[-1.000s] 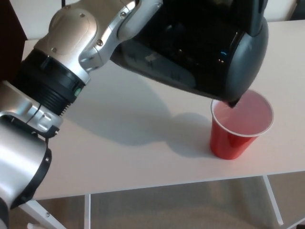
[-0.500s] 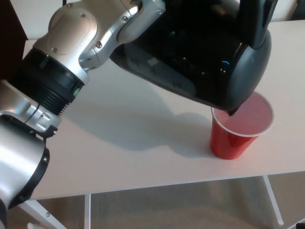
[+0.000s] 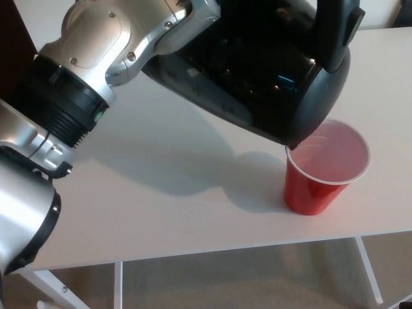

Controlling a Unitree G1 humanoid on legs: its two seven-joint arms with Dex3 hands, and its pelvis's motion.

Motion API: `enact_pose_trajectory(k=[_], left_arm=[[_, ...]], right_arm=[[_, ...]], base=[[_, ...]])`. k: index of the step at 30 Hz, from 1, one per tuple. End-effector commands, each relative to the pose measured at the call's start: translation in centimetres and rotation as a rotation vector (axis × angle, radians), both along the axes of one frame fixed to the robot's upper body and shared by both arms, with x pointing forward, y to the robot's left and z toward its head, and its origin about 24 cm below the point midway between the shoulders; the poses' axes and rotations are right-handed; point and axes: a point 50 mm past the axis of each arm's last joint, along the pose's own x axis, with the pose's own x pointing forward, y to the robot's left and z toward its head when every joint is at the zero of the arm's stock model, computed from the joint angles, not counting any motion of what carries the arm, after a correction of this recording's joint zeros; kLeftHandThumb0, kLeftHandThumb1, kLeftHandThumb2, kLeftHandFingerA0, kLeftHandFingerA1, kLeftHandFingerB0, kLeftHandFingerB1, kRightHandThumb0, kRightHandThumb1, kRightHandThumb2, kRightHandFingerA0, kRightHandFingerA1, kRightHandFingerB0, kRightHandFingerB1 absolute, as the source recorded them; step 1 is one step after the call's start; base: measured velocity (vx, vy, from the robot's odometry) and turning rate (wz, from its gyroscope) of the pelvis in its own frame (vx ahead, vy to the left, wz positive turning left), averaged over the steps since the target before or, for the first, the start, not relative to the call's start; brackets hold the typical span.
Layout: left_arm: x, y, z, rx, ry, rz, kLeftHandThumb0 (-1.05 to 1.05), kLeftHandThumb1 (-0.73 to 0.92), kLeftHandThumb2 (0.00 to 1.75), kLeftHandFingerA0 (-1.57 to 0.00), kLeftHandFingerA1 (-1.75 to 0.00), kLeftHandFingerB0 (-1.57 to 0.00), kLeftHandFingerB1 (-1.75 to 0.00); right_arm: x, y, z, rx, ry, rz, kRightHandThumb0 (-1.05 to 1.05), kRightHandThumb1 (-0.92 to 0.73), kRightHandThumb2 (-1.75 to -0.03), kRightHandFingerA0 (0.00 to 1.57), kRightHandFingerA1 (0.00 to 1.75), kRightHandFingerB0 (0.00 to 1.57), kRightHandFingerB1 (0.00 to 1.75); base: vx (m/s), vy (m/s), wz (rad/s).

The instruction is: The robot walk towards a table in front and uses its left hand to pick up the pot from the base and pour water to the cup on the right hand side

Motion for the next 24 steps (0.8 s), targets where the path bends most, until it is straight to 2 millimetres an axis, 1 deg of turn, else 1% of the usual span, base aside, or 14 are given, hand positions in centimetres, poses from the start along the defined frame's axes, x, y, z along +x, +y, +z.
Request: enact_pose_trajectory(k=[1,3,4,5,7,8,11,13,19,21,22,23,24], left_arm=[[-0.51,-0.29,1.45,0.036,-0.157,-0.034,-0.37,0.54,0.60,-1.01,-1.68,-0.93,-0.65],[-0.50,-0.30,1.36,0.032,-0.158,-0.044,-0.36,0.53,0.60,-1.02,-1.69,-0.93,-0.65],[-0.52,-0.39,1.39,0.045,-0.172,-0.036,-0.41,0.51,0.64,-1.00,-1.64,-0.90,-0.63],[-0.52,-0.43,1.40,0.051,-0.179,-0.032,-0.41,0.51,0.64,-1.00,-1.64,-0.90,-0.63],[-0.53,-0.43,1.43,0.058,-0.178,-0.030,-0.41,0.51,0.64,-1.00,-1.64,-0.89,-0.64],[-0.54,-0.49,1.41,0.050,-0.178,-0.036,-0.34,0.52,0.59,-1.01,-1.65,-0.92,-0.65],[-0.55,-0.55,1.33,0.046,-0.178,-0.039,-0.35,0.53,0.60,-1.01,-1.66,-0.91,-0.63],[-0.52,-0.59,1.21,0.043,-0.169,-0.035,-0.35,0.51,0.59,-1.01,-1.68,-0.92,-0.61],[-0.59,-0.69,1.02,0.048,-0.166,-0.031,-0.35,0.52,0.59,-1.00,-1.67,-0.92,-0.62],[-0.61,-0.67,1.04,0.049,-0.164,-0.027,-0.35,0.52,0.60,-0.99,-1.65,-0.91,-0.63],[-0.64,-0.67,1.07,0.036,-0.161,-0.028,-0.36,0.52,0.59,-1.00,-1.60,-0.91,-0.63],[-0.66,-0.68,1.09,0.019,-0.157,-0.030,-0.36,0.52,0.59,-1.00,-1.60,-0.91,-0.63],[-0.66,-0.67,1.06,0.002,-0.147,-0.034,-0.42,0.49,0.65,-1.02,-1.56,-0.91,-0.63]], right_arm=[[-0.17,-0.63,0.25,-0.026,0.004,0.001,-0.36,-0.55,-0.56,0.80,0.49,0.62,0.43],[-0.19,-0.60,0.19,-0.025,0.009,-0.005,-0.37,-0.54,-0.55,0.80,0.49,0.61,0.43],[-0.17,-0.67,0.25,-0.032,0.009,0.003,-0.38,-0.53,-0.55,0.82,0.49,0.61,0.43],[-0.16,-0.70,0.27,-0.034,0.010,0.007,-0.38,-0.53,-0.55,0.82,0.49,0.61,0.43],[-0.10,-0.68,0.28,-0.041,0.012,0.012,-0.39,-0.53,-0.55,0.82,0.49,0.62,0.43],[-0.05,-0.65,0.30,-0.039,0.007,0.014,-0.39,-0.54,-0.55,0.81,0.49,0.61,0.43],[-0.01,-0.67,0.32,-0.043,0.011,0.019,-0.37,-0.54,-0.55,0.78,0.48,0.62,0.42],[0.04,-0.64,0.30,-0.046,0.016,0.016,-0.37,-0.54,-0.55,0.79,0.48,0.62,0.43],[-0.01,-0.66,0.32,-0.042,0.010,0.021,-0.38,-0.53,-0.55,0.78,0.48,0.61,0.43],[0.03,-0.66,0.32,-0.043,0.011,0.016,-0.37,-0.55,-0.56,0.79,0.48,0.63,0.43],[0.04,-0.66,0.32,-0.045,0.012,0.018,-0.38,-0.54,-0.55,0.80,0.48,0.62,0.42],[0.04,-0.66,0.33,-0.048,0.013,0.020,-0.38,-0.54,-0.55,0.80,0.48,0.62,0.42],[0.03,-0.64,0.31,-0.048,0.014,0.021,-0.37,-0.53,-0.55,0.80,0.48,0.63,0.43]], base=[[0.00,0.000,0.00],[0.00,0.000,0.00],[0.00,0.000,0.00],[0.00,0.000,0.00],[0.00,0.000,0.00],[0.00,0.000,0.00],[0.00,0.000,0.00],[0.00,0.000,0.00],[0.00,0.000,0.00],[0.00,0.000,0.00],[0.00,0.000,0.00],[0.00,0.000,0.00],[0.00,0.000,0.00]])
